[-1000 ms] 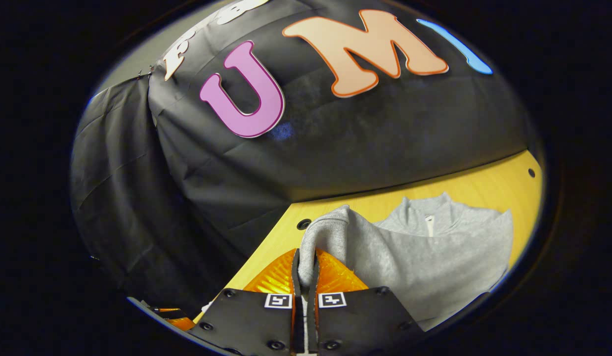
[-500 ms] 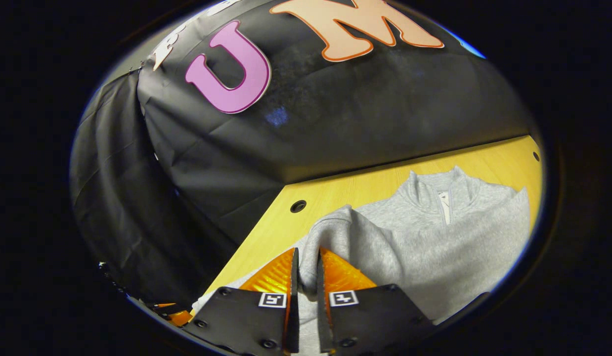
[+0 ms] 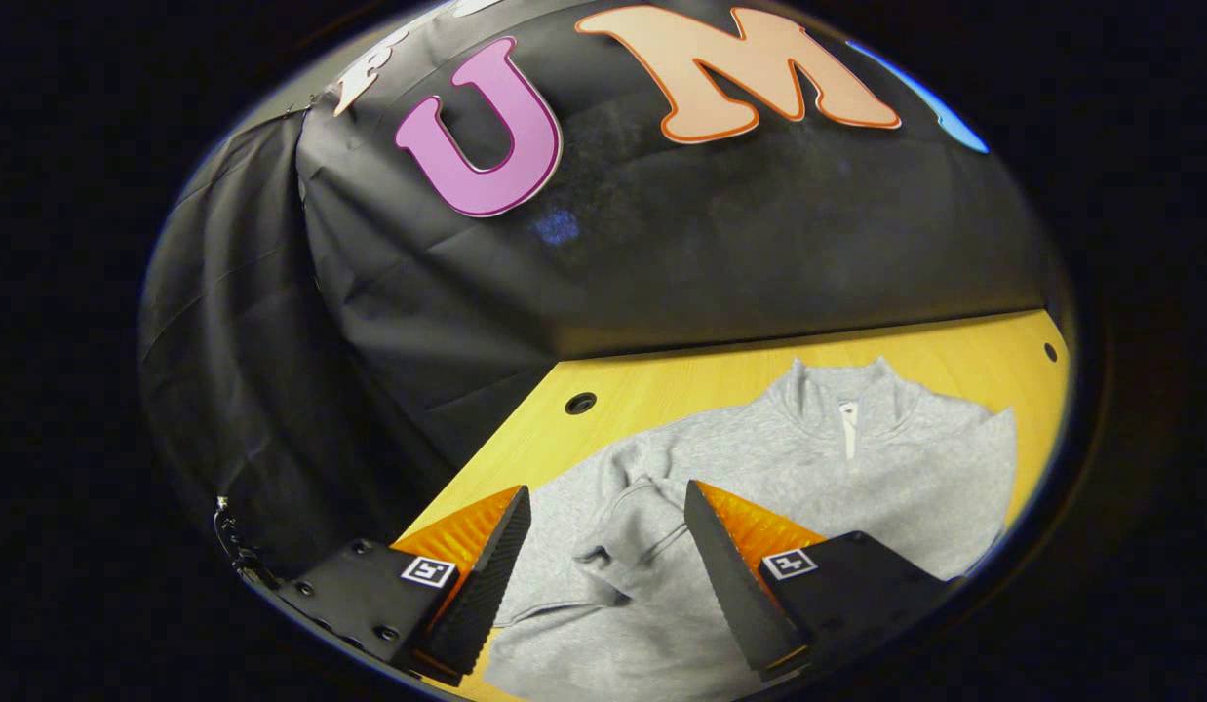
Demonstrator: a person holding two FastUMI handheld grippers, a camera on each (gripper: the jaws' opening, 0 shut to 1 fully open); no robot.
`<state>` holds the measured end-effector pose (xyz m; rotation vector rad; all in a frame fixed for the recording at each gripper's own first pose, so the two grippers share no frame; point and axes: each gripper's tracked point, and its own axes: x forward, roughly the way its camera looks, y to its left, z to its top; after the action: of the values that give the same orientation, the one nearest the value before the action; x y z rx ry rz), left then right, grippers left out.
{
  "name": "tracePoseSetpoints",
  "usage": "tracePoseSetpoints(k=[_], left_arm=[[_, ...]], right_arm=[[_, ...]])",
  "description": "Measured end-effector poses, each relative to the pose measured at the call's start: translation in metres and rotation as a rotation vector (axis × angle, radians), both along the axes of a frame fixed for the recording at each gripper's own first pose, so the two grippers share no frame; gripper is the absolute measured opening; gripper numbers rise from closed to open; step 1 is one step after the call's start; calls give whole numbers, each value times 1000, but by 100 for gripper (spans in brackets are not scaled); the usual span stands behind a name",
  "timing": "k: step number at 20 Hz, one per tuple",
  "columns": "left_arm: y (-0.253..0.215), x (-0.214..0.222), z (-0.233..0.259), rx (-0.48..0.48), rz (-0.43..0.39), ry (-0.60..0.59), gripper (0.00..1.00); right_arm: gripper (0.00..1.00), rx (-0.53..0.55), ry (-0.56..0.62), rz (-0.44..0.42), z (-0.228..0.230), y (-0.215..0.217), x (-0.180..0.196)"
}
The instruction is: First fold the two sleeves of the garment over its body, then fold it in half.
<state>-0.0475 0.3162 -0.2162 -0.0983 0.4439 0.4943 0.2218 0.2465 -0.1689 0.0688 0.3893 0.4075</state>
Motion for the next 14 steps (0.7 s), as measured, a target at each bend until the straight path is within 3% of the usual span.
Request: tracePoseSetpoints(k=[8, 10, 11, 13, 14], left_arm=[[4, -3, -5, 39, -13, 34, 87], [7, -5, -3, 28, -7, 39, 75], [9, -2, -3, 24, -1, 41, 65], [4, 11, -5, 28, -1, 54, 36], [2, 11, -5, 35, -17, 65, 35]], right_arm=[[98, -173, -133, -106, 47, -93, -31], [94, -189, -142, -144, 55, -121, -44], [98, -204, -149, -167, 61, -136, -50], [94, -235, -162, -215, 66, -168, -61], [94, -237, -164, -238, 70, -181, -68]])
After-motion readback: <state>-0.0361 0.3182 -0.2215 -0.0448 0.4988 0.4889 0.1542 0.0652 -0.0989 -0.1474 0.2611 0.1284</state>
